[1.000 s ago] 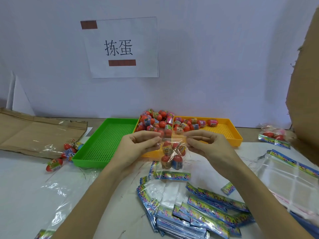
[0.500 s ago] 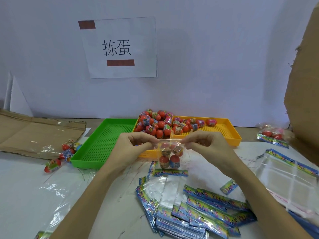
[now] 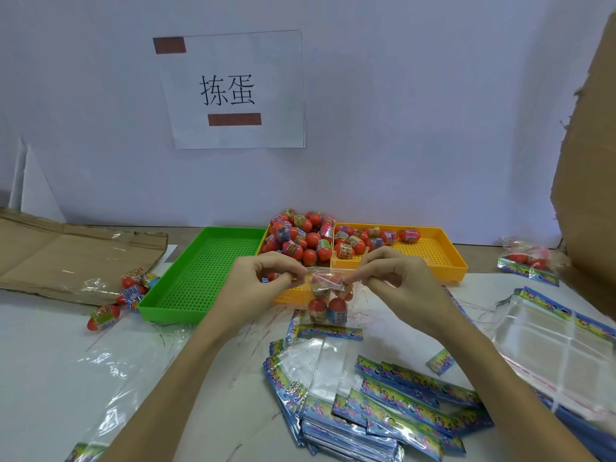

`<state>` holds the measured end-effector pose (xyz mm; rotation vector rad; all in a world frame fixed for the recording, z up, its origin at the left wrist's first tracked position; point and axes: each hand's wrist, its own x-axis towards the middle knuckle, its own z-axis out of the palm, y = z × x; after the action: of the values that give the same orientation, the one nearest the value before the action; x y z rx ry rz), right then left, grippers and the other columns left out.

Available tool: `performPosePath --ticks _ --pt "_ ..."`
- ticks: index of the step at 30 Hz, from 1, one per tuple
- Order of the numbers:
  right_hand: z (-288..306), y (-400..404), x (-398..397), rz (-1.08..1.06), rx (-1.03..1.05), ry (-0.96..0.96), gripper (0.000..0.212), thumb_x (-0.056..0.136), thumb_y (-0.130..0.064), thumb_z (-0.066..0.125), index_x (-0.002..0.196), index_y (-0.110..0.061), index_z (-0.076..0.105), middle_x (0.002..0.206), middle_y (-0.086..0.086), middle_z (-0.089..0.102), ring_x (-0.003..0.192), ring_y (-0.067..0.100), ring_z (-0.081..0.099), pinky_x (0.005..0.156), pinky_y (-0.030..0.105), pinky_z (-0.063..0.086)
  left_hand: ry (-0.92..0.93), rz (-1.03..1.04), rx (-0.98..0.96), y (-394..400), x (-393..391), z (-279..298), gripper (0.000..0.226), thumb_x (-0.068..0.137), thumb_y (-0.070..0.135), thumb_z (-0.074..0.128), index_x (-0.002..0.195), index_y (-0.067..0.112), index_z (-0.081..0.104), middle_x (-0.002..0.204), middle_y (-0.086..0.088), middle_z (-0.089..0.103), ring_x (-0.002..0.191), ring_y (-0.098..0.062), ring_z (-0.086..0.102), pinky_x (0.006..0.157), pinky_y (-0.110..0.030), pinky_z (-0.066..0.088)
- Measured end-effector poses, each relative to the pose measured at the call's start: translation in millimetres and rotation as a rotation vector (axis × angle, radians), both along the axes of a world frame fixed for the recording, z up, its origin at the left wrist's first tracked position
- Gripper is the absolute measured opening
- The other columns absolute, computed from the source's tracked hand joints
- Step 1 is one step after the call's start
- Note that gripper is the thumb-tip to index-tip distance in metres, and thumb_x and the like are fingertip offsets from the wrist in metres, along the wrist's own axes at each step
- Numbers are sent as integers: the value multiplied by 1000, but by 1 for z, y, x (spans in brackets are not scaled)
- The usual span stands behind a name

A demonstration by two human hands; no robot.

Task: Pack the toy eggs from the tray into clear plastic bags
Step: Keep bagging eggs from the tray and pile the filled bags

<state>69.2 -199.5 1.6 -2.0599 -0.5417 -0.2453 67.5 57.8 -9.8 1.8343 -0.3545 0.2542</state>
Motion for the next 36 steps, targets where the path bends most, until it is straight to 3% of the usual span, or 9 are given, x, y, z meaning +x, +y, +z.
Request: performPosePath --ticks 6,11,13,16,21,25,28,33,36 --pt "1 3 -2 -25 -30 -45 31 97 5 62 94 -18 84 105 -4 65 104 10 63 91 21 55 51 -27 -58 1 1 1 7 92 13 79 89 12 86 97 -5 80 97 -20 76 86 -29 62" --pt "0 5 -2 2 -21 -98 35 96 8 62 93 -20 84 103 -7 66 103 7 63 88 17 53 -147 193 82 -8 -1 0 28 80 41 85 71 18 73 85 3 71 82 -12 67 77 -22 54" --pt "0 7 -3 35 -17 -109 37 95 9 63 93 -22 84 102 -8 66 103 8 63 86 16 52 -268 159 118 -14 -4 0 25 80 39 87 84 22 68 98 7 69 94 -10 67 83 -19 53" --pt "-1 12 -5 99 4 -116 36 93 11 63 90 -19 82 101 -9 66 101 10 65 86 17 54 -159 -28 185 -21 -7 -1 32 84 40 87 111 28 74 106 13 76 105 -7 72 91 -20 55" --pt "-7 15 -1 22 150 -3 27 92 17 56 86 -7 67 98 1 72 94 12 71 84 27 58 -48 6 68 -28 -6 -5 8 88 26 85 95 25 82 88 9 79 82 -11 74 75 -25 59" --pt "-9 16 0 24 270 244 14 101 -24 64 114 -17 65 101 -2 77 94 7 73 83 20 58 78 78 -212 -30 -6 -5 8 90 21 83 95 27 83 94 1 80 89 -14 76 74 -32 64" --pt "-11 15 0 -42 140 204 15 96 -41 68 105 -30 74 97 -19 74 92 -3 67 76 9 51 185 102 -445 -33 -7 -1 9 92 17 80 96 24 84 97 -4 81 87 -17 78 61 -29 62" --pt "-9 18 -1 -94 361 282 10 95 -28 72 96 -20 78 90 -5 78 88 9 74 71 24 61 291 52 -558 -29 -7 2 11 94 10 76 94 19 82 95 -7 76 82 -20 76 60 -41 64" --pt "-7 19 -2 -106 358 296 13 97 -25 70 91 -18 79 92 -4 78 92 11 72 72 28 62 300 33 -530 -30 -5 -1 12 93 11 76 89 20 80 91 -5 76 77 -15 73 63 -35 64"
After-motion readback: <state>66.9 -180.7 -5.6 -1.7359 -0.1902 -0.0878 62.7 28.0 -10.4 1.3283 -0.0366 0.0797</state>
